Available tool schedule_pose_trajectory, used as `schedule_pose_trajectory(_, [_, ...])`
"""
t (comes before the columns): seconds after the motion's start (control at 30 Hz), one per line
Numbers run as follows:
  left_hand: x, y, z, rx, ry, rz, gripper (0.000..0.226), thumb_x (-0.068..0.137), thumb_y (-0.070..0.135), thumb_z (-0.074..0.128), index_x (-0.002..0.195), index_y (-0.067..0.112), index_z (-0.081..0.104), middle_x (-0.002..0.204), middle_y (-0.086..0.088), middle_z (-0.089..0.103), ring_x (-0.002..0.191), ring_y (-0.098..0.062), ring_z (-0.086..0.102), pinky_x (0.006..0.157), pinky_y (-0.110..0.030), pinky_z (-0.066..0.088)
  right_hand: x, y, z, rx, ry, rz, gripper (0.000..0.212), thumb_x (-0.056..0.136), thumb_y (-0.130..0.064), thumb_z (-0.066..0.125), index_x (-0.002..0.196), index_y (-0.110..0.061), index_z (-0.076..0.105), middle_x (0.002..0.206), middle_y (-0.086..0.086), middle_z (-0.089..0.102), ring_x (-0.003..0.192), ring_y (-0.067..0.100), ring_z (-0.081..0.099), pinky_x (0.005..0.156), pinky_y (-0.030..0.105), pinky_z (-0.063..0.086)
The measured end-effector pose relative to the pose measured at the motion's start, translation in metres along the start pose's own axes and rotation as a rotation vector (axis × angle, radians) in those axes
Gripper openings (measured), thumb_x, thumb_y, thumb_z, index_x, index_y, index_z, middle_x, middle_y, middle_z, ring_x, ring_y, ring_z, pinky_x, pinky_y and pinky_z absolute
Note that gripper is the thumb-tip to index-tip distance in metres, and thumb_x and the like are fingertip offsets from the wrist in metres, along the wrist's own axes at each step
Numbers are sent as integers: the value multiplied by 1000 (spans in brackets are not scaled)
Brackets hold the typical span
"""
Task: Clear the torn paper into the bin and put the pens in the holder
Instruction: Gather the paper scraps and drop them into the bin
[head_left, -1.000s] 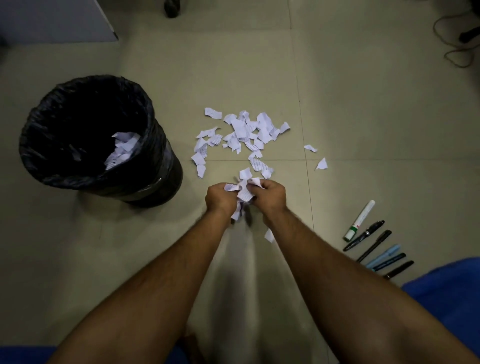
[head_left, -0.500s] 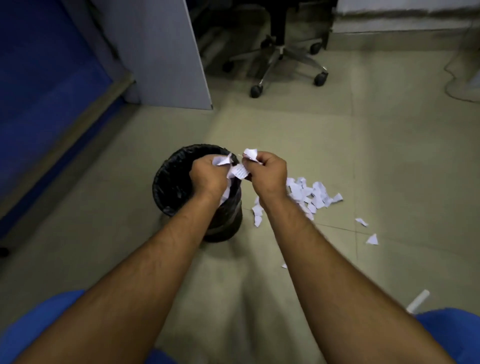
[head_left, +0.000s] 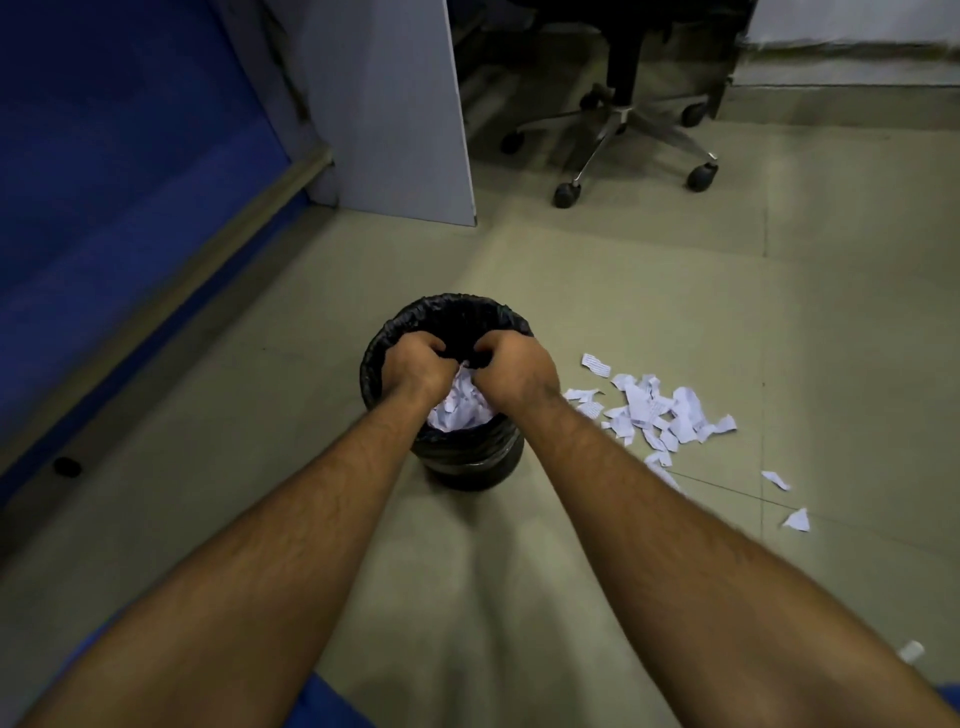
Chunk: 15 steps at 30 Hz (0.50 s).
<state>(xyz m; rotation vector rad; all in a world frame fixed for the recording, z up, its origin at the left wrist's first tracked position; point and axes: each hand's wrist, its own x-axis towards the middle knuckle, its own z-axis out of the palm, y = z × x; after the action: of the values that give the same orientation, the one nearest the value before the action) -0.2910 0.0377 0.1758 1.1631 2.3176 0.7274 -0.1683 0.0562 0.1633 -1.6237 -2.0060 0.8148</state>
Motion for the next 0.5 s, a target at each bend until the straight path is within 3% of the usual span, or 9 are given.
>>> schedule_pose_trajectory(0.1, [-6, 10, 6, -67, 39, 77, 23, 81, 16, 66, 102, 20, 75, 103, 0, 75, 93, -18, 69, 78, -21, 50, -4, 6, -6, 131, 115, 84, 32, 82, -15, 64, 112, -21, 72, 108, 1, 75, 101, 24, 68, 83, 30, 54])
schedule_pose_trajectory(0.17, [-12, 21, 15, -162, -8, 108, 13, 81, 15, 66, 89, 20, 76, 88, 0, 76, 79, -19, 72, 75, -28, 59, -9, 14, -14, 232, 213, 135, 25, 81, -20, 64, 104, -22, 74, 100, -1, 76, 93, 22, 69, 81, 29, 54])
schedule_pose_trajectory(0.27, [-23, 35, 30, -287, -90, 118, 17, 80, 11, 63, 69, 20, 72, 70, -2, 72, 61, -24, 70, 62, -35, 62, -17, 36, -28, 277, 297, 186, 18, 83, -26, 65, 98, -21, 74, 89, -2, 76, 84, 20, 69, 76, 29, 54])
schedule_pose_trajectory(0.43, [-42, 58, 75, -287, -247, 198, 13, 78, 14, 60, 71, 19, 71, 71, -9, 71, 59, -25, 66, 63, -40, 63, -28, 87, -46, 326, 369, 291, 17, 87, -25, 62, 97, -18, 73, 86, -2, 75, 79, 17, 68, 70, 25, 49])
schedule_pose_trajectory(0.5, [-50, 61, 106, -229, -297, 208, 14, 75, 15, 57, 74, 23, 69, 74, -6, 72, 68, -30, 70, 69, -40, 62, -36, 119, -45, 326, 376, 368, 18, 87, -25, 61, 98, -17, 73, 88, -1, 75, 83, 18, 69, 71, 25, 47])
